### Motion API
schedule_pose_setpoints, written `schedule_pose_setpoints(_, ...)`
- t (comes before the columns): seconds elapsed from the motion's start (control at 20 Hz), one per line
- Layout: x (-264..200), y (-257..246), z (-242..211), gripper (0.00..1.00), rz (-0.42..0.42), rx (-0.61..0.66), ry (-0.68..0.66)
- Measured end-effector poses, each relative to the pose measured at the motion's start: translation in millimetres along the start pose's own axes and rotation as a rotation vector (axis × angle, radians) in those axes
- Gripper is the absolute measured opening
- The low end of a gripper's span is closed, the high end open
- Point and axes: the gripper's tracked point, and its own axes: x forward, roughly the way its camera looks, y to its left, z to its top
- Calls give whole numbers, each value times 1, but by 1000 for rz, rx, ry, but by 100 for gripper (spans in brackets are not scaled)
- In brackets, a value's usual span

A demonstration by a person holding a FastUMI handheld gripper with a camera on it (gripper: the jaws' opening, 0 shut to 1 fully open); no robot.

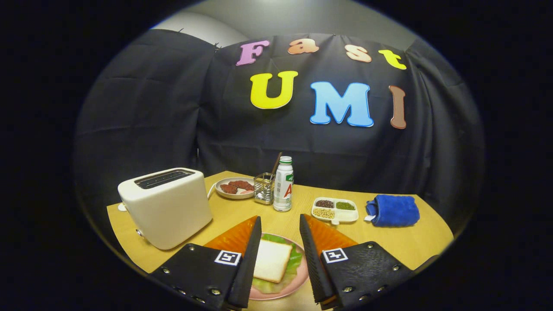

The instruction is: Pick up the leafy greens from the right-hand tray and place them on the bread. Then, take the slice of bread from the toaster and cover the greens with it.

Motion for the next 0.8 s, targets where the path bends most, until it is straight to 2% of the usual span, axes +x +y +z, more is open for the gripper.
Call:
schedule_pose_setpoints(0.4, -31, -67, 21, 54, -15, -23, -39)
schedule_pose_setpoints(0.65, -56, -119, 20, 54, -14, 37, -32)
schedule_pose_setpoints(0.8, -73, -168, 16, 54, -71, 53, -39)
